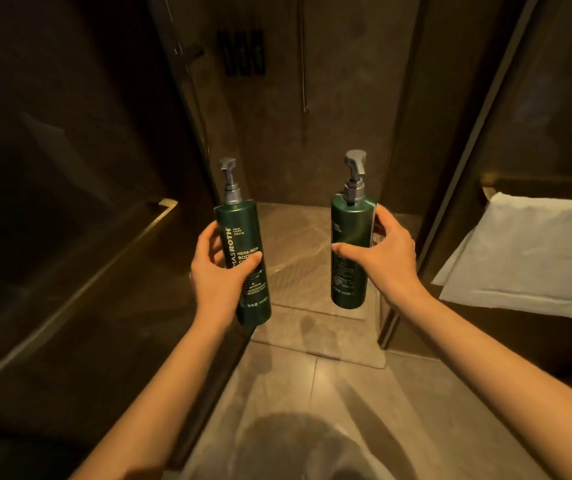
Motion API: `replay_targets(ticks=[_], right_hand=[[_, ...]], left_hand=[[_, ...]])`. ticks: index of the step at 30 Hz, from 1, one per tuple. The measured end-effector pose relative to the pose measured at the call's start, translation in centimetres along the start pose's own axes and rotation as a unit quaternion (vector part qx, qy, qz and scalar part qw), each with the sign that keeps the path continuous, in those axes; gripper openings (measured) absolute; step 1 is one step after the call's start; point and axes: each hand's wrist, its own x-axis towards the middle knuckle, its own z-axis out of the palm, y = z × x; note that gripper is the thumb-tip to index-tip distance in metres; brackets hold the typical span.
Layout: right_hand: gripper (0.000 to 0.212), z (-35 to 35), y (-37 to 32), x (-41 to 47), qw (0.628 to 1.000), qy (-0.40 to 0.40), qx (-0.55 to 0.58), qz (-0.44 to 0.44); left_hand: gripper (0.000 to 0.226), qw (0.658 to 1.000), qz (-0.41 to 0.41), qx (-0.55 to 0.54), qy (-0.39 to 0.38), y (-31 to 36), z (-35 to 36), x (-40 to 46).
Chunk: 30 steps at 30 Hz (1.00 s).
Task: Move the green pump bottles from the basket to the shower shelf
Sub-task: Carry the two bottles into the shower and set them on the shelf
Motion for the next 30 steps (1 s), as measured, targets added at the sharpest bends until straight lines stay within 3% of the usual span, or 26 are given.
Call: replay_targets(ticks=[8, 14, 25, 30], right_hand=[[0.072, 2.2, 0.6, 18.8, 1.0, -0.004, 0.019, -0.004], [0.067, 6.0, 2.9, 29.9, 0.999, -0.023, 0.04, 0.009], [0.058, 16.7, -0.4, 55.4, 0.996, -0.017, 0.062, -0.065], [0.062, 20.5, 2.2, 63.3, 0.996, -0.034, 0.06, -0.054]], left_hand=[[0.077, 0.999, 0.024, 0.024, 0.004, 0.2, 8.5, 16.6], [0.081, 1.0, -0.014, 0.004, 0.021, -2.0, 13.2, 27.3], [0.079, 0.995, 0.073, 0.022, 0.068, -2.2, 17.1, 53.0], [0.078, 0.995, 0.053, 0.029, 0.084, -4.4, 19.5, 60.5]])
